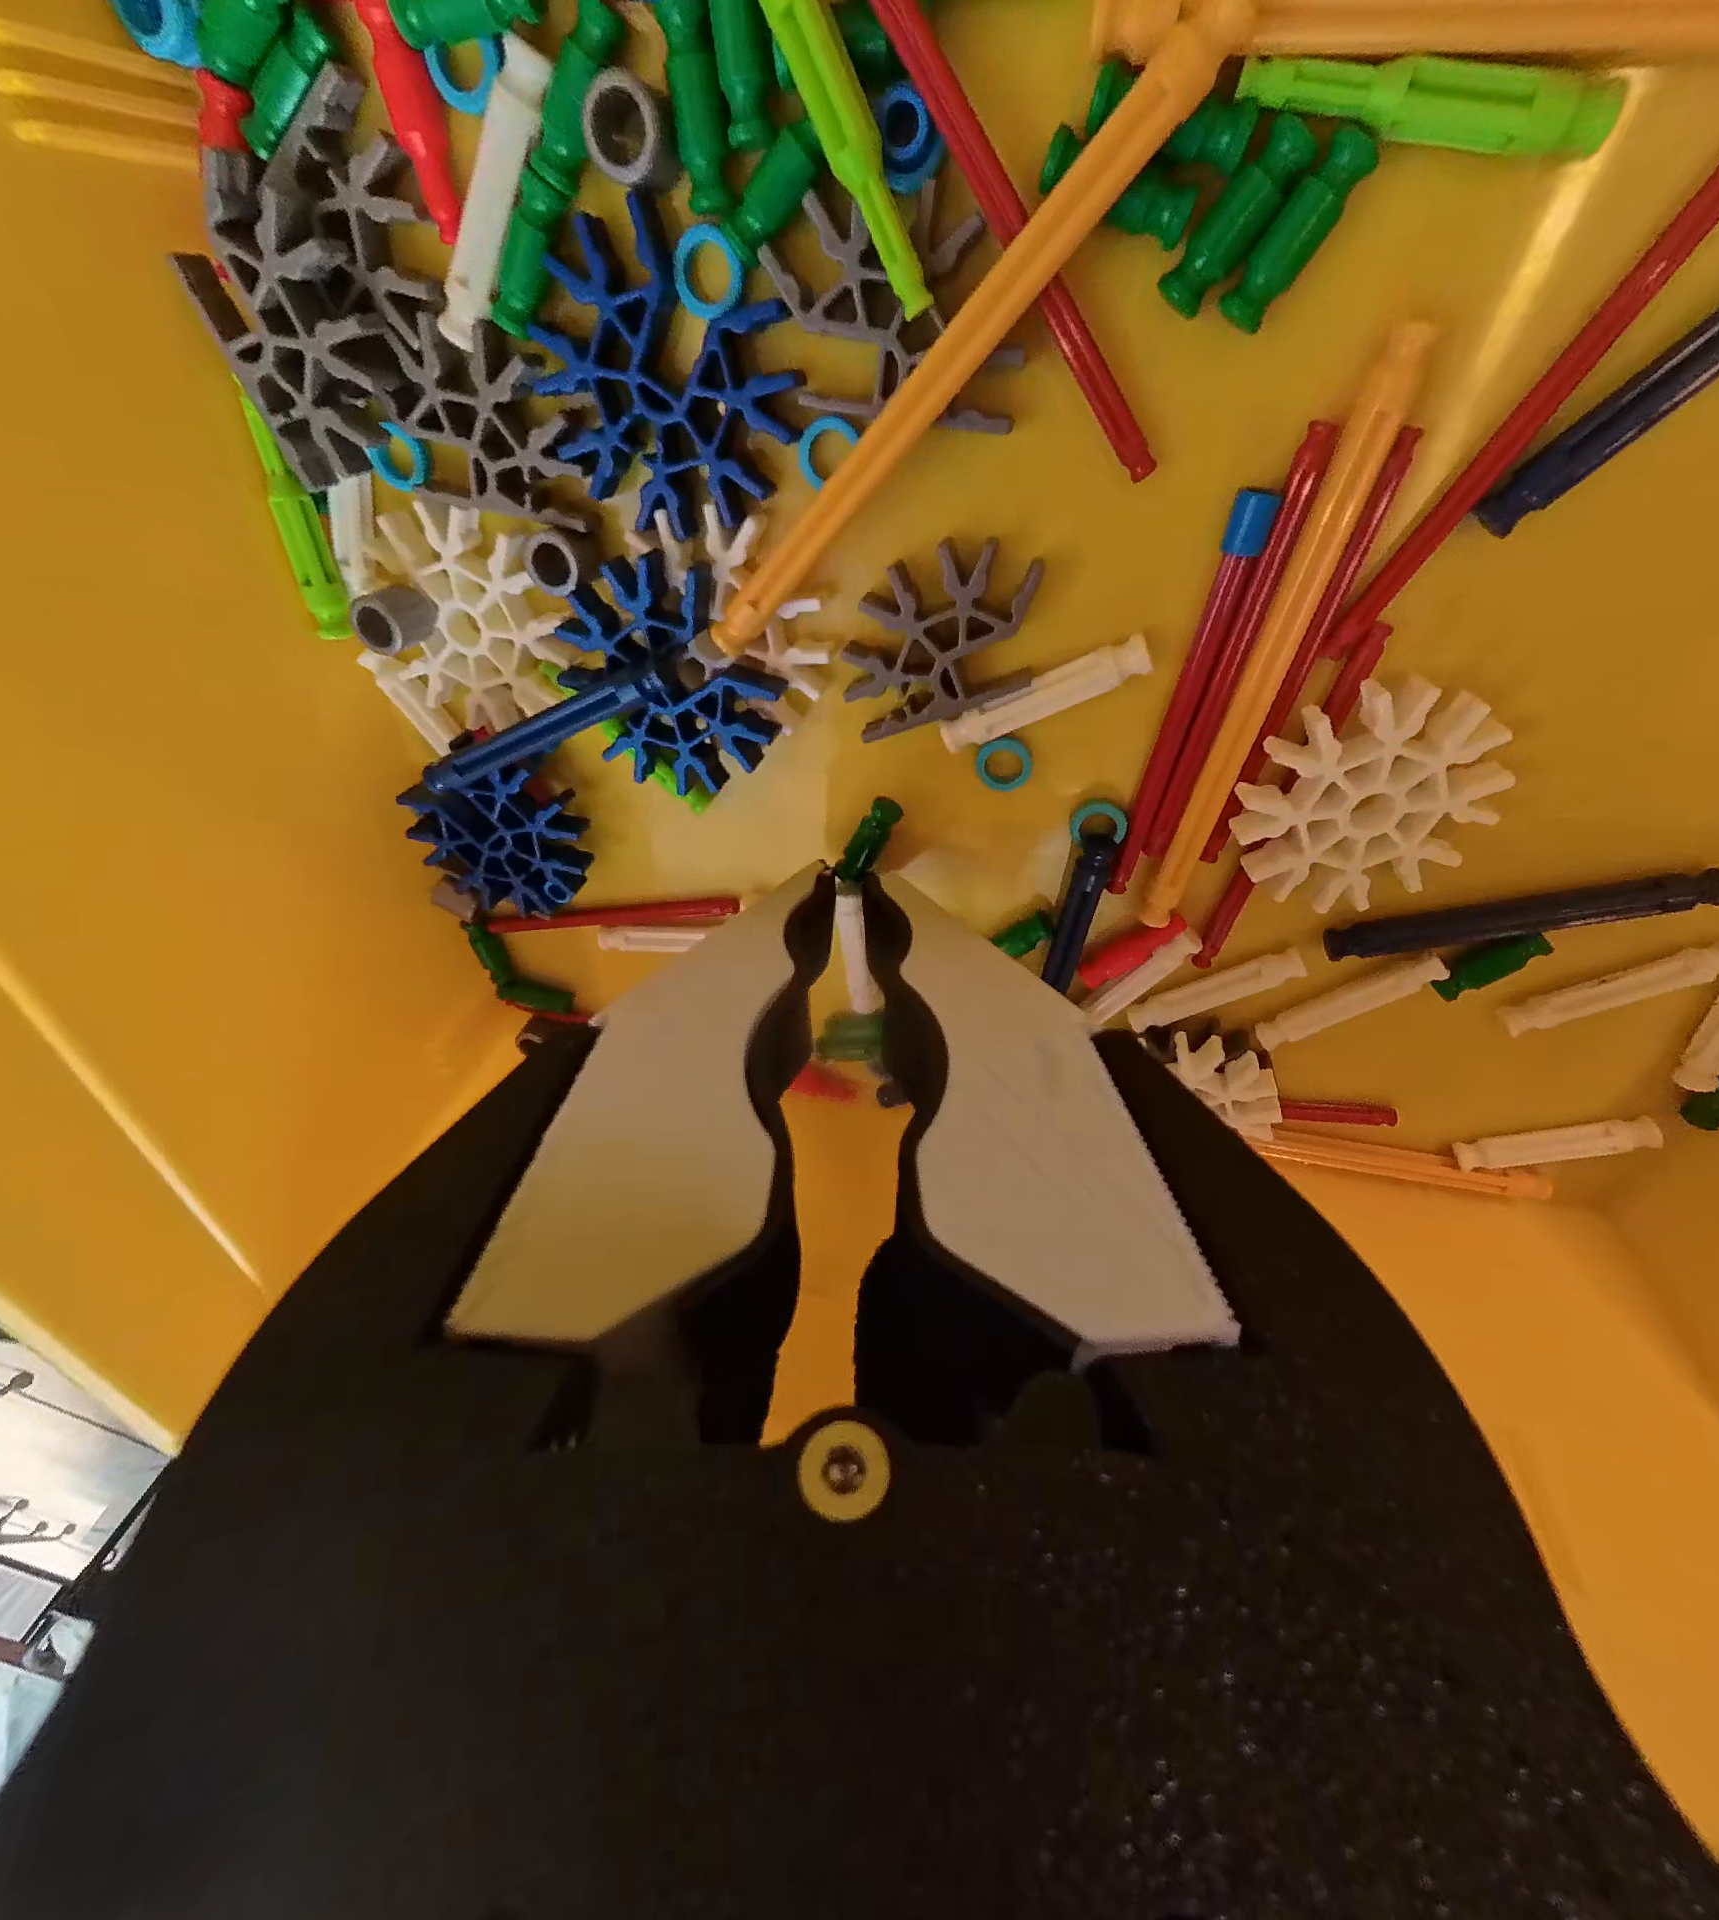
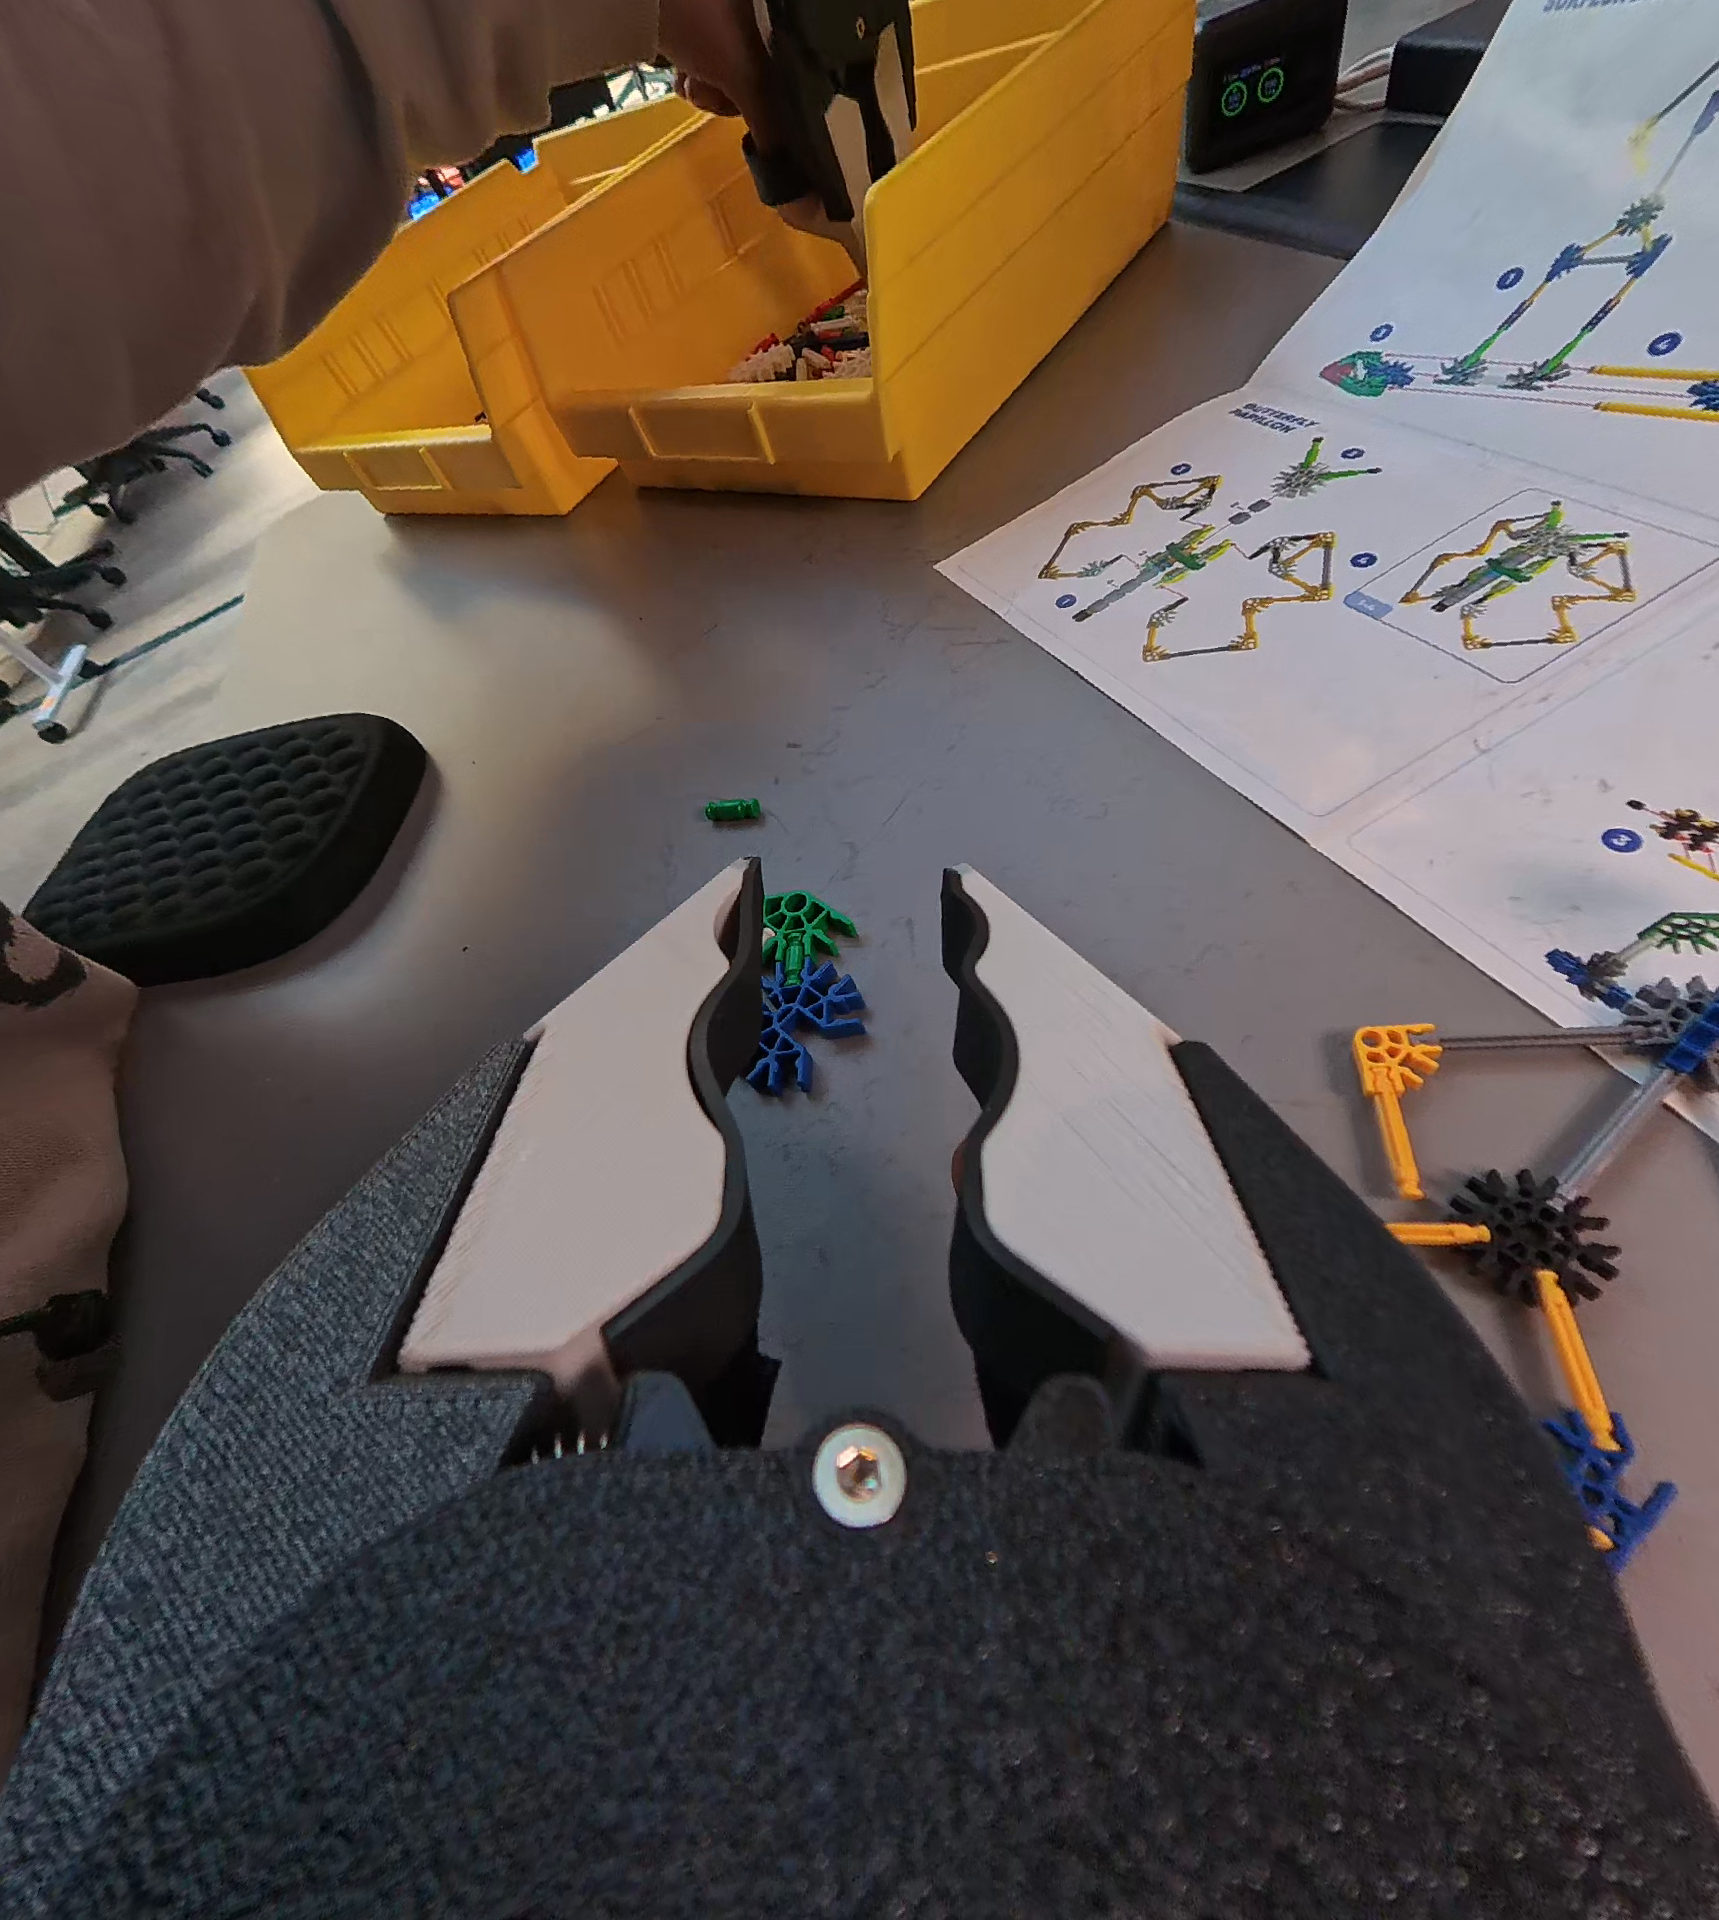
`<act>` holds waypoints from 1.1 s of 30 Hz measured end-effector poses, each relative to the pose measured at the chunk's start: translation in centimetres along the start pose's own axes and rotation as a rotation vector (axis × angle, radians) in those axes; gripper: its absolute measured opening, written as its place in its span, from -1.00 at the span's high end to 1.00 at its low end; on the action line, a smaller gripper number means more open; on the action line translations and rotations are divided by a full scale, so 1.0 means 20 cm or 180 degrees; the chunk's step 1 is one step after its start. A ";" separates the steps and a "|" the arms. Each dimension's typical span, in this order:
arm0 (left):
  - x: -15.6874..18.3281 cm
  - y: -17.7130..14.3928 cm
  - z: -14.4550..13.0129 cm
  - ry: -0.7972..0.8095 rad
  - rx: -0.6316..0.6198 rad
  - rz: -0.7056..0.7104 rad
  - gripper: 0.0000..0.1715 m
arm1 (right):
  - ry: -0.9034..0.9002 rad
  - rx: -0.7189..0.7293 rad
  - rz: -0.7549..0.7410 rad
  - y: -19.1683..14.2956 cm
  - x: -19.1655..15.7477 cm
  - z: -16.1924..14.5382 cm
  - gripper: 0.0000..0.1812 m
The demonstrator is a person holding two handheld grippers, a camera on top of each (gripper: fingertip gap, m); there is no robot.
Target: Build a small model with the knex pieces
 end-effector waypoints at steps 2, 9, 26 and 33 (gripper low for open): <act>0.01 -0.06 0.01 -0.0007 0.0135 0.0028 0.95 | -0.0010 0.0003 -0.0001 0.00 0.00 0.00 0.64; 0.43 -0.56 0.24 0.0360 0.1286 0.0080 0.95 | -0.0073 -0.0010 -0.0005 0.00 -0.01 0.00 0.64; 1.06 -0.54 0.38 0.0777 0.1840 -0.0361 0.96 | -0.0237 -0.0066 -0.0073 0.01 -0.04 -0.01 0.64; 1.53 -0.33 0.48 0.1052 0.1947 -0.0895 1.00 | -0.0261 -0.0073 -0.0076 0.01 -0.04 -0.01 0.64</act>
Point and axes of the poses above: each gripper's, where its closed fingertips meet, y out along the fingers, z out of its top, x = y × z across the jaws, the point moved 8 cm from there along -y, back along the fingers
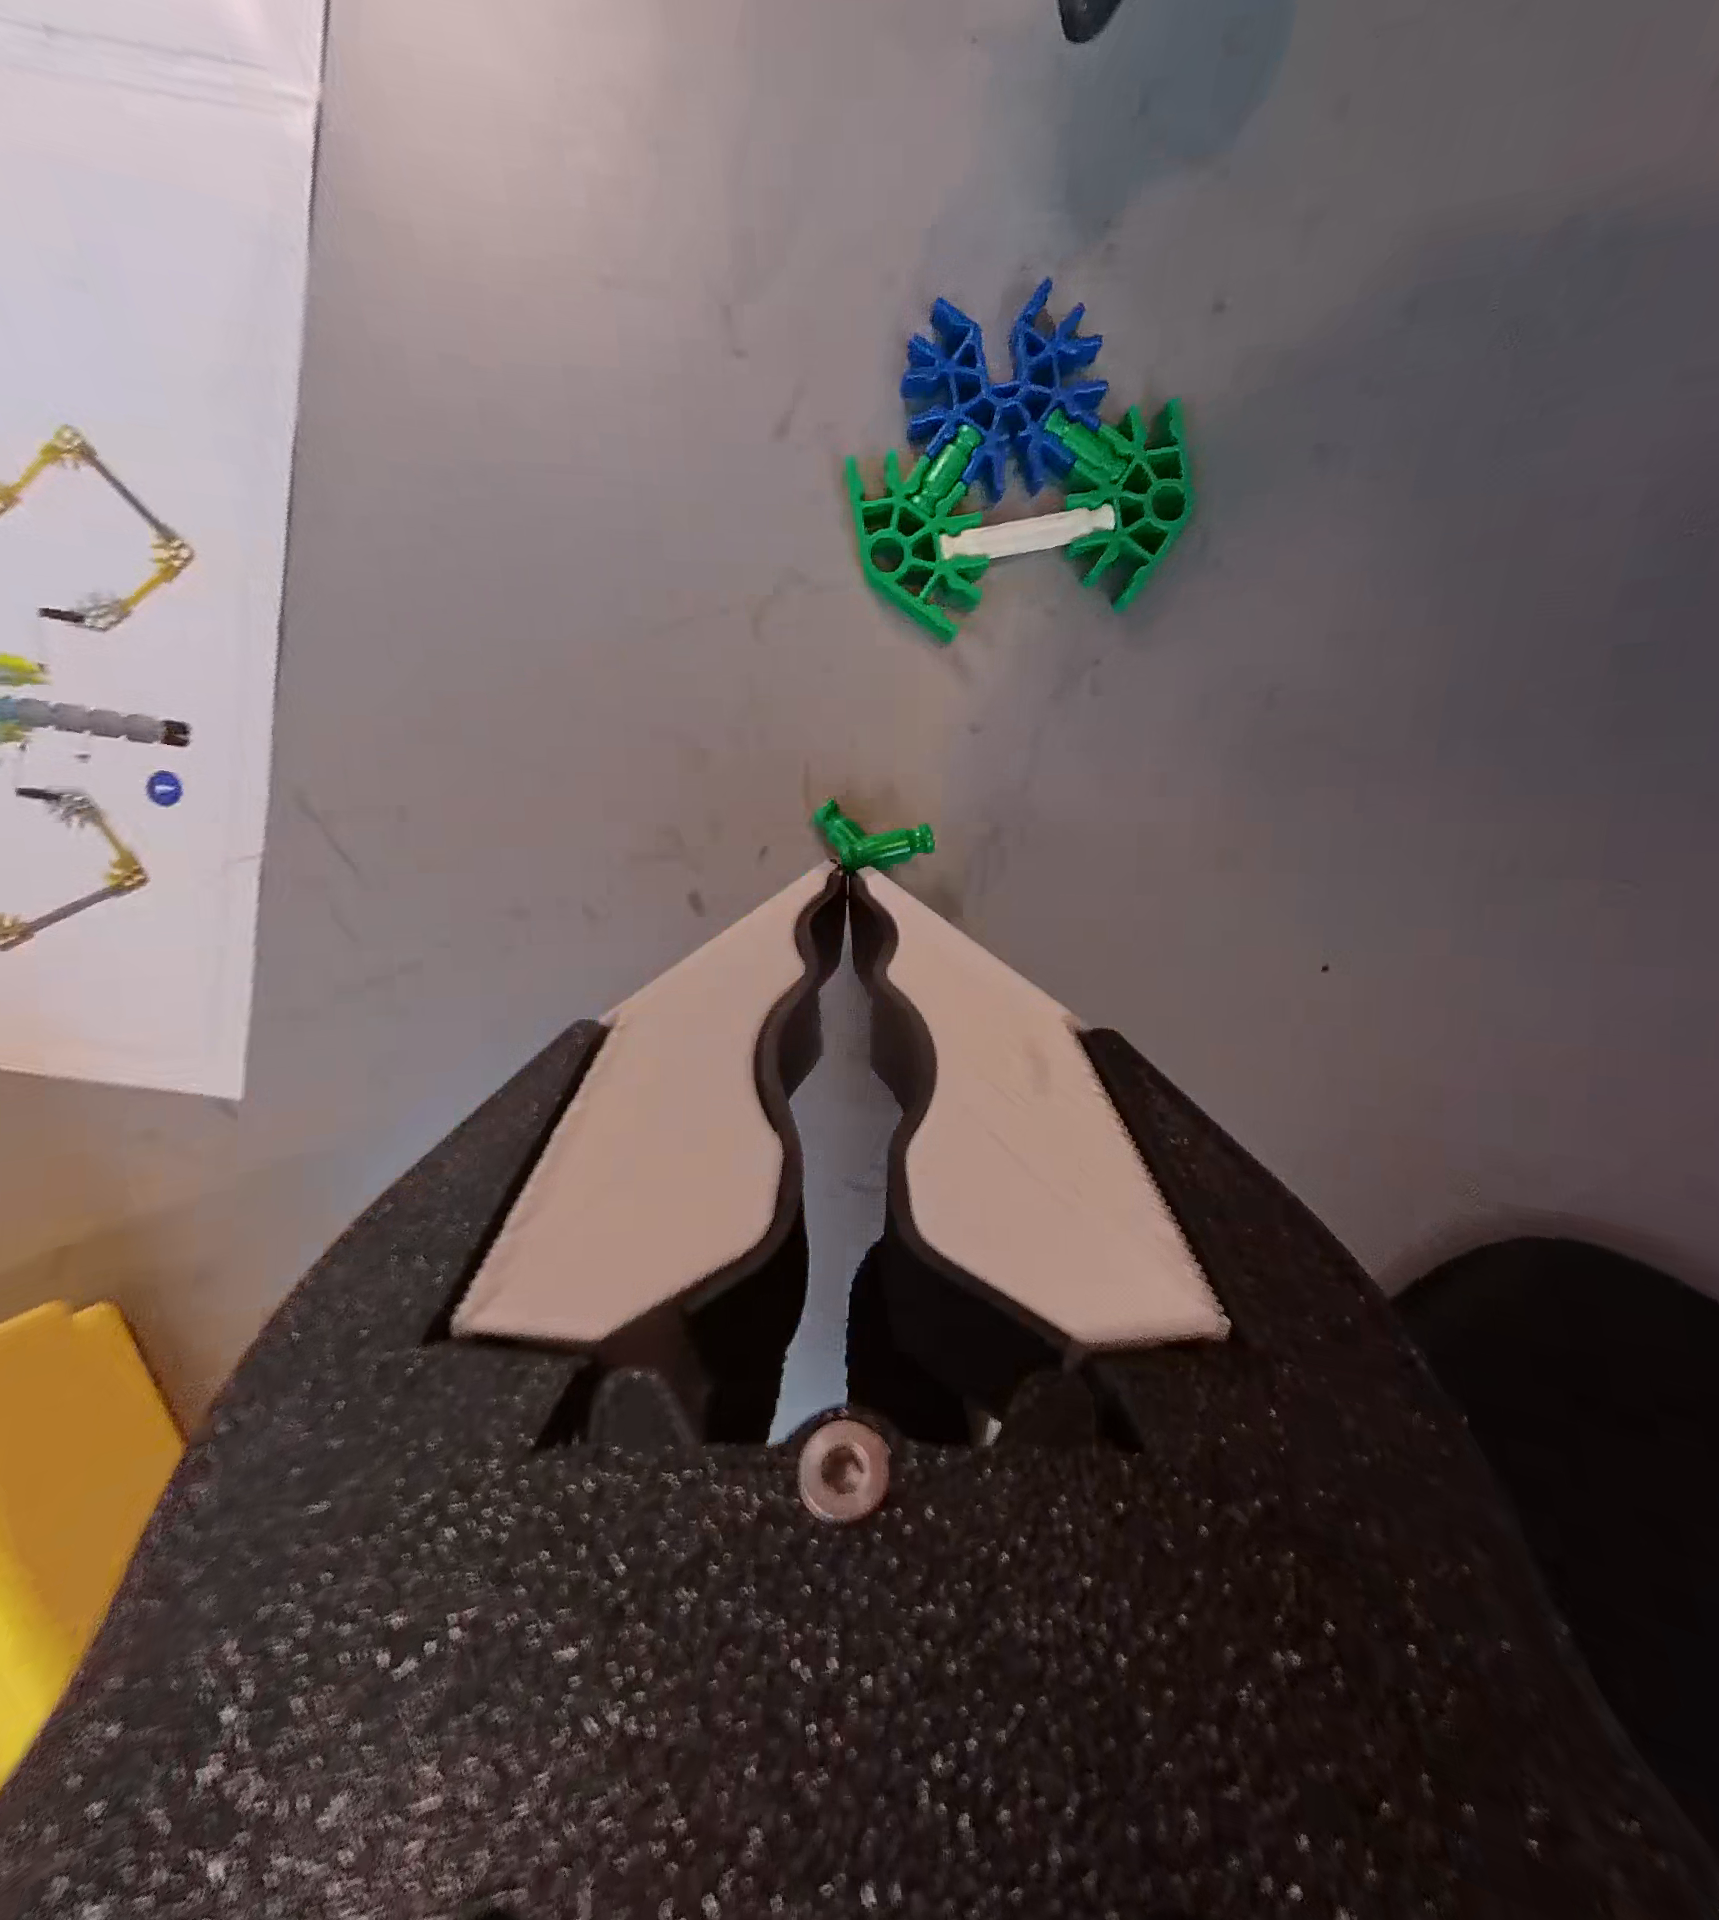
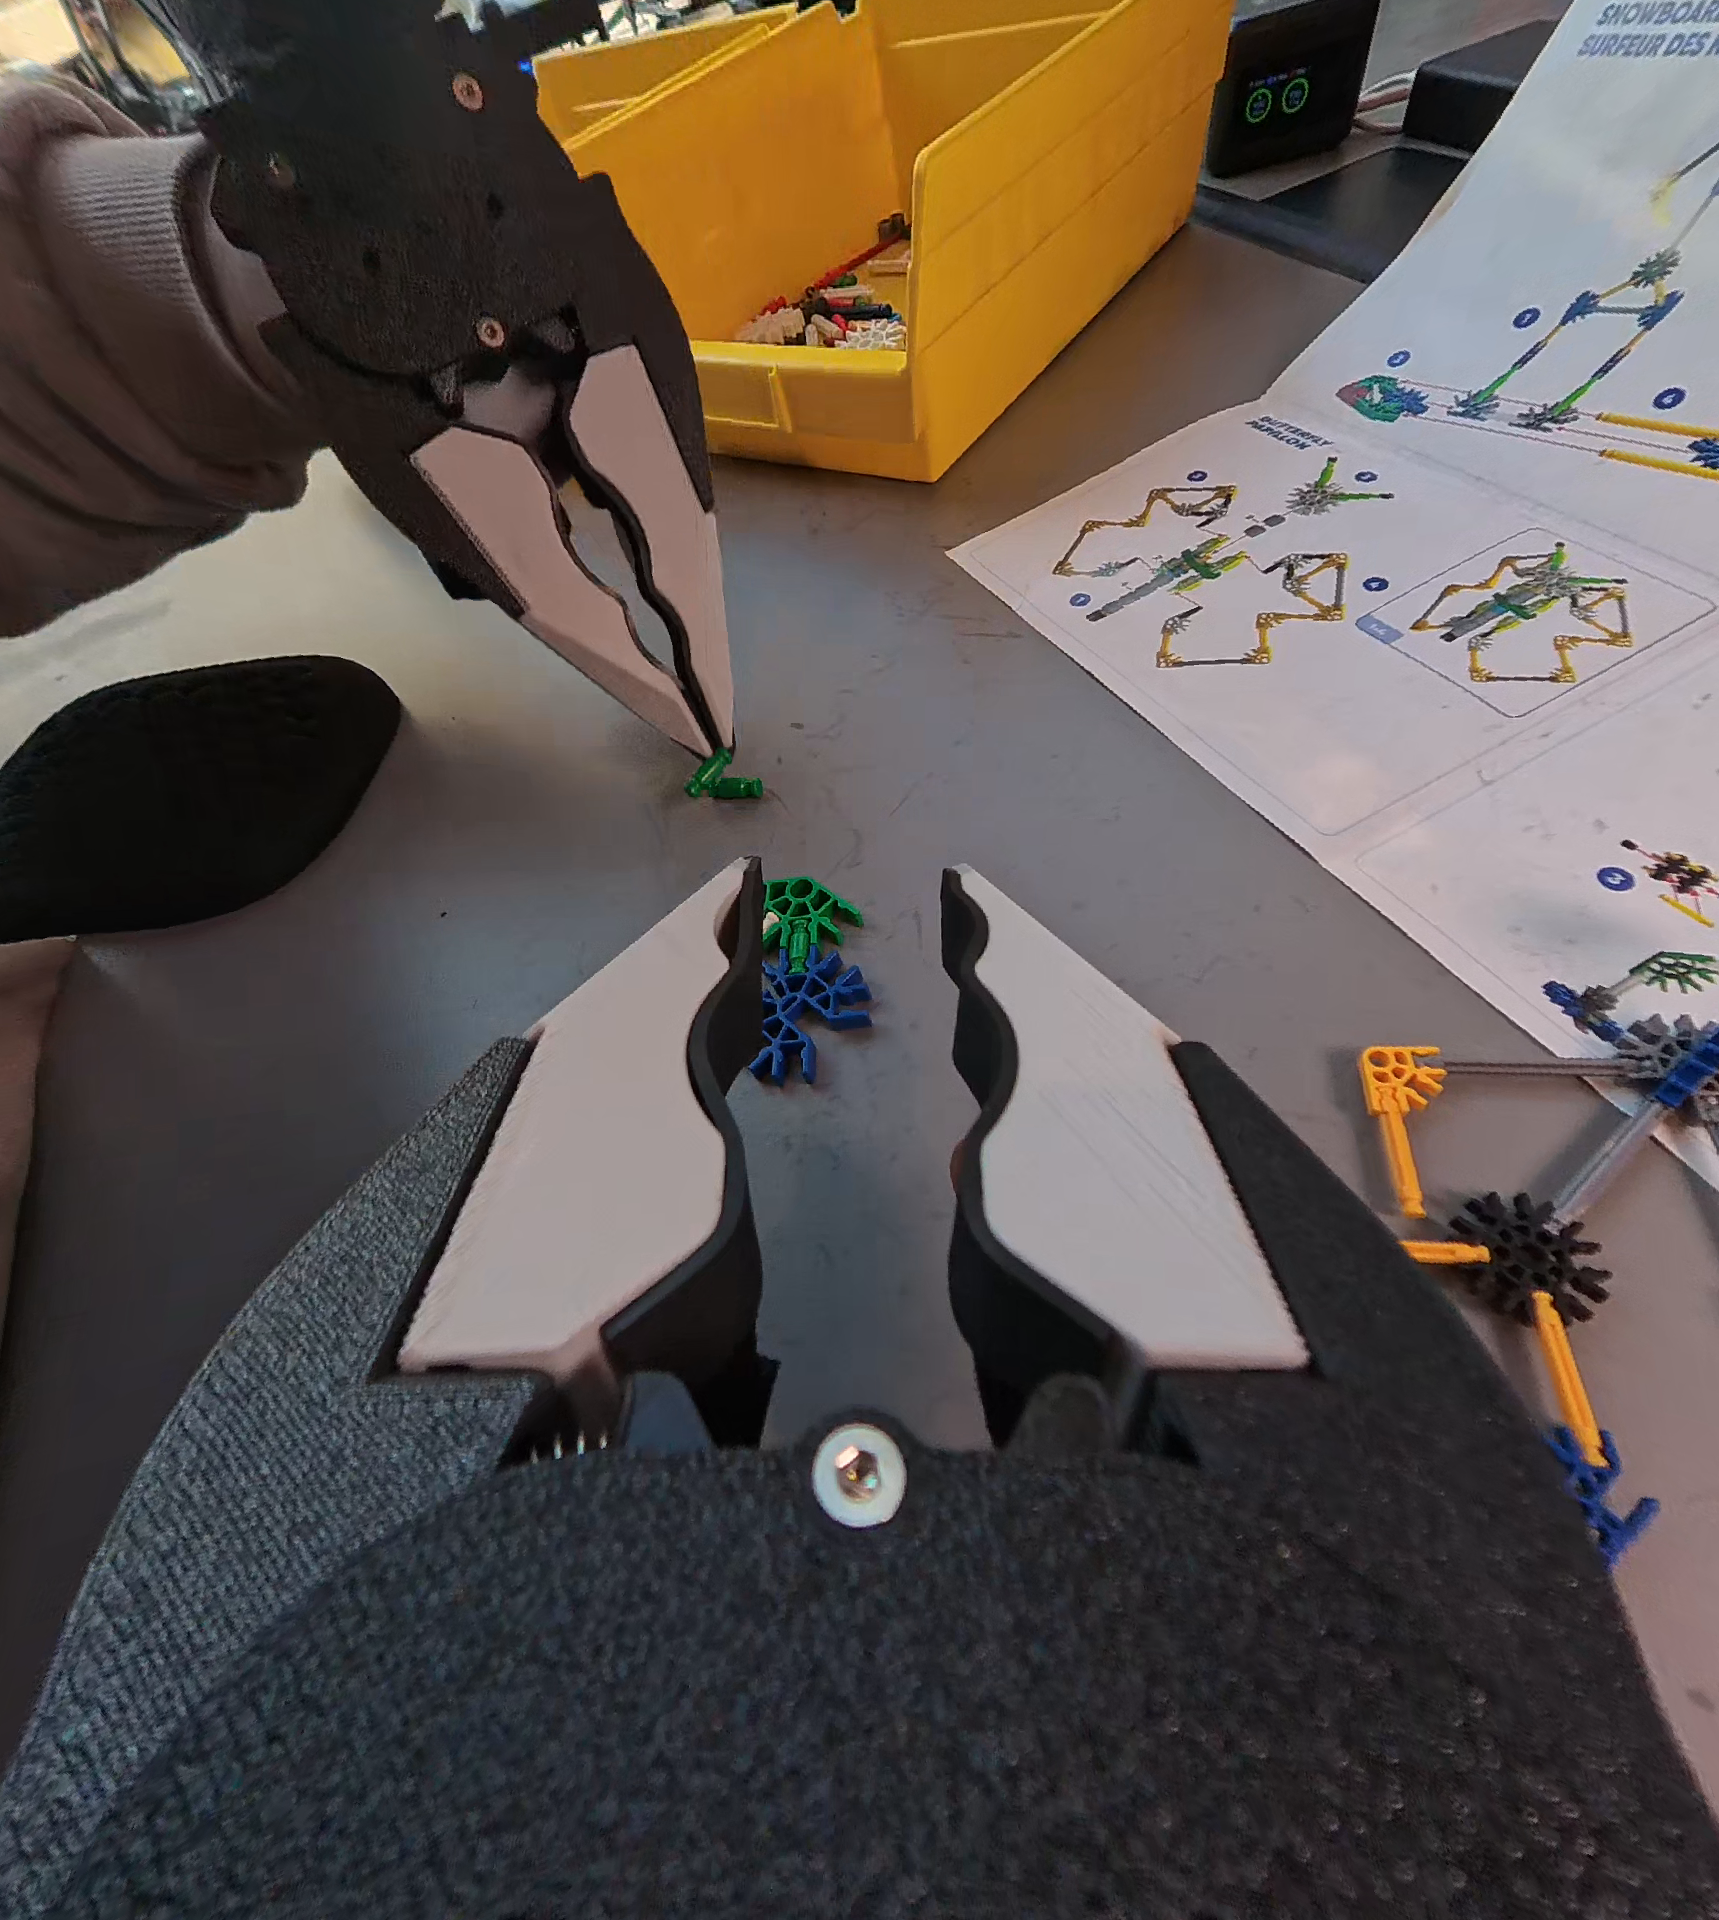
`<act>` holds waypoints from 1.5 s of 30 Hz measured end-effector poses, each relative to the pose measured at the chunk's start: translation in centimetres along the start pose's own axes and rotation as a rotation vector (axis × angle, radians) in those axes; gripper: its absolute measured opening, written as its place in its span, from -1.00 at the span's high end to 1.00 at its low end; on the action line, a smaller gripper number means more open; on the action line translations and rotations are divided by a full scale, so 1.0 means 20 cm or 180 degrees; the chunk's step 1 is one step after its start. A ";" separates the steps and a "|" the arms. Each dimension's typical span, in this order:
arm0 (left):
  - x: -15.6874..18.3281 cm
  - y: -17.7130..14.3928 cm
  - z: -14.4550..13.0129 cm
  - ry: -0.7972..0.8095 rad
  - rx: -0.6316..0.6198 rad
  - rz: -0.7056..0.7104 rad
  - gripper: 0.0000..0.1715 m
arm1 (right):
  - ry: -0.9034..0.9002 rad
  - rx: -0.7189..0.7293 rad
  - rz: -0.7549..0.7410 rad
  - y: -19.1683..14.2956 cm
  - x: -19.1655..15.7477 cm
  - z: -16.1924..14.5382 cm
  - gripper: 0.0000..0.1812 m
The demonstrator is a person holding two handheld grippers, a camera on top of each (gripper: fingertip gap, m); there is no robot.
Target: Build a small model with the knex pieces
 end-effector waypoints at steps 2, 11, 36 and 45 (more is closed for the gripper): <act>0.03 0.03 0.00 -0.0013 0.0066 -0.0030 1.00 | -0.0011 -0.0002 0.0001 0.00 0.00 0.00 0.64; 0.07 0.03 0.04 -0.0007 0.0379 0.0028 0.99 | -0.0069 -0.0082 -0.0001 0.01 -0.01 -0.01 0.63; 0.03 0.12 0.06 0.0024 0.0925 0.0060 0.92 | -0.2860 -0.2800 0.1530 0.23 -0.09 0.01 0.14; 0.01 0.17 0.14 -0.0561 0.1151 0.0208 0.86 | -0.1141 -0.1473 0.0812 0.09 -0.06 0.07 0.06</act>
Point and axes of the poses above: each gripper's, where its closed fingertips meet, y out along the fingers, z out of its top, x = y × z across the jaws, the point moved 8 cm from there along -y, back along the fingers
